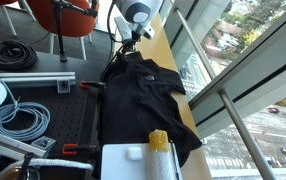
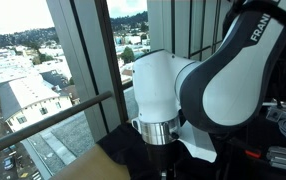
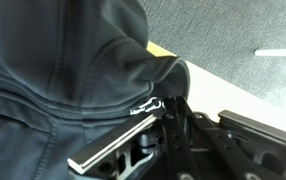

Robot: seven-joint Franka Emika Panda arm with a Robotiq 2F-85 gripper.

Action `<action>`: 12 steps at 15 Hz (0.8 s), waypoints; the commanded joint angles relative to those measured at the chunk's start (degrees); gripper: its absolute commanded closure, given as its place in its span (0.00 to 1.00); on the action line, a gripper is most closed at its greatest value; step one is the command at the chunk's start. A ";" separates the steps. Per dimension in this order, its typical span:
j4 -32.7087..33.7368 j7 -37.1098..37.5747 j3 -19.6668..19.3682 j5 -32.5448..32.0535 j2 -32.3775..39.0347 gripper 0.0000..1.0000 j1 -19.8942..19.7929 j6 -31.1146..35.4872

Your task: Zip up the black jumper

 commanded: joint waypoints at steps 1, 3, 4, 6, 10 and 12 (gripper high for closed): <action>1.31 -2.01 2.06 3.13 0.10 0.98 -1.11 0.08; 2.01 -2.37 1.75 3.39 0.22 0.98 -1.31 -0.15; 2.21 -2.52 1.39 3.35 0.35 0.98 -1.58 -0.29; 2.06 -2.88 1.06 3.34 0.41 0.98 -2.31 -0.26; 1.34 -3.41 0.89 3.61 -0.39 0.98 -4.28 -0.41; 0.97 -3.52 0.79 3.61 -0.81 0.68 -4.91 -0.16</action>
